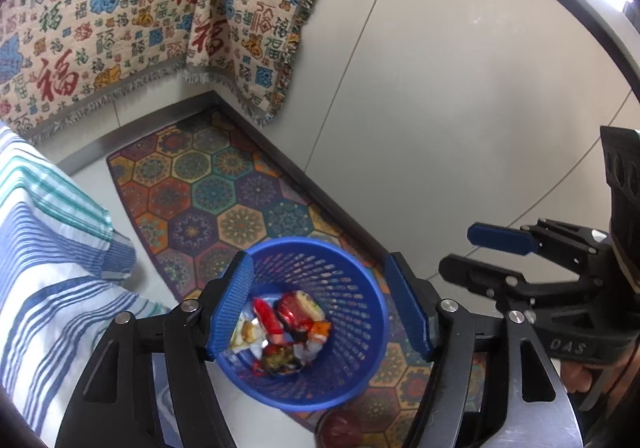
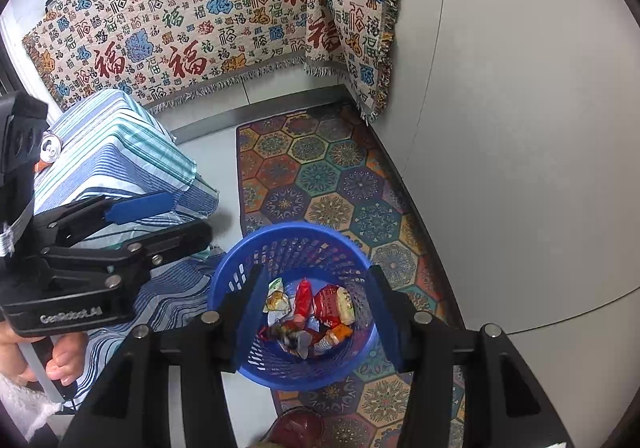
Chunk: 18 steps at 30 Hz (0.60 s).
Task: Collect trash
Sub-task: 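Return both tools to the table above the remaining trash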
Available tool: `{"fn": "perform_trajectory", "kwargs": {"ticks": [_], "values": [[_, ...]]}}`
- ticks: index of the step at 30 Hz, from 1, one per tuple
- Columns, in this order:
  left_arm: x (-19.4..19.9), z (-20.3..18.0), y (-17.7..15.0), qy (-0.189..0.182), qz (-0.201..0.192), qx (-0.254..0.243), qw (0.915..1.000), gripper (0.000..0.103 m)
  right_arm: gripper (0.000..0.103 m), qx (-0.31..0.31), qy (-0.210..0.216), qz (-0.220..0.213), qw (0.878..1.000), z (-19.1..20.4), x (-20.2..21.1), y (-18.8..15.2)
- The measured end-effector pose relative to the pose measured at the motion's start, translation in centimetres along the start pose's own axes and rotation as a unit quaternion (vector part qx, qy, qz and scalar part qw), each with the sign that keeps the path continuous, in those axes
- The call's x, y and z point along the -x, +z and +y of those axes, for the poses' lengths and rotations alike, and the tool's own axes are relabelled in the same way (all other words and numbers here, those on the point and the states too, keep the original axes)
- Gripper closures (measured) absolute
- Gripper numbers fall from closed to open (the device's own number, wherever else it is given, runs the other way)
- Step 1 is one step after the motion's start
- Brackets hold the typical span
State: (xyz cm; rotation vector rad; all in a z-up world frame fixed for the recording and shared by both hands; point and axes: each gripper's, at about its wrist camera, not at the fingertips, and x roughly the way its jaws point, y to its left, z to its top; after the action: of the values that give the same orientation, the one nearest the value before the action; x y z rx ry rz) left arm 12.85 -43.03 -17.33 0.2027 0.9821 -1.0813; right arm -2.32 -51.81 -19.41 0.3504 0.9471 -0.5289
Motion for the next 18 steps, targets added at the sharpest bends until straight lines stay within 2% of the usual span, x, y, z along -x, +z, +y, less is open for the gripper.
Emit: {"fn": "perform_trajectory", "kwargs": {"ticks": [2,7,11,15,18], "values": [[1.7,0.3,-0.4,0.005,-0.008,0.003,1.0,0.026,0.052,0.008,-0.001,-0.014,1.0,0.5,0.5,0.3],[6.9,2.5,-2.3,0.032,-0.025,0.012,0.9991,0.023,0.052,0.032,0.018,-0.049,0.998,3.1,1.5,1.0],[11.7,6.4,-4.9,0.076,-0.041,0.034,0.9957,0.017,0.052,0.063,0.044,-0.055,0.996,7.0,1.5,1.5],[15.9,11.5,-7.6,0.139,-0.045,0.064,0.9872,0.016,0.052,0.118,0.078,-0.059,0.988,13.2,1.0,1.5],[18.3,16.2,-9.6,0.19,-0.044,0.093,0.9764,0.016,0.052,0.166,0.106,-0.059,0.979,18.7,0.5,0.9]]}}
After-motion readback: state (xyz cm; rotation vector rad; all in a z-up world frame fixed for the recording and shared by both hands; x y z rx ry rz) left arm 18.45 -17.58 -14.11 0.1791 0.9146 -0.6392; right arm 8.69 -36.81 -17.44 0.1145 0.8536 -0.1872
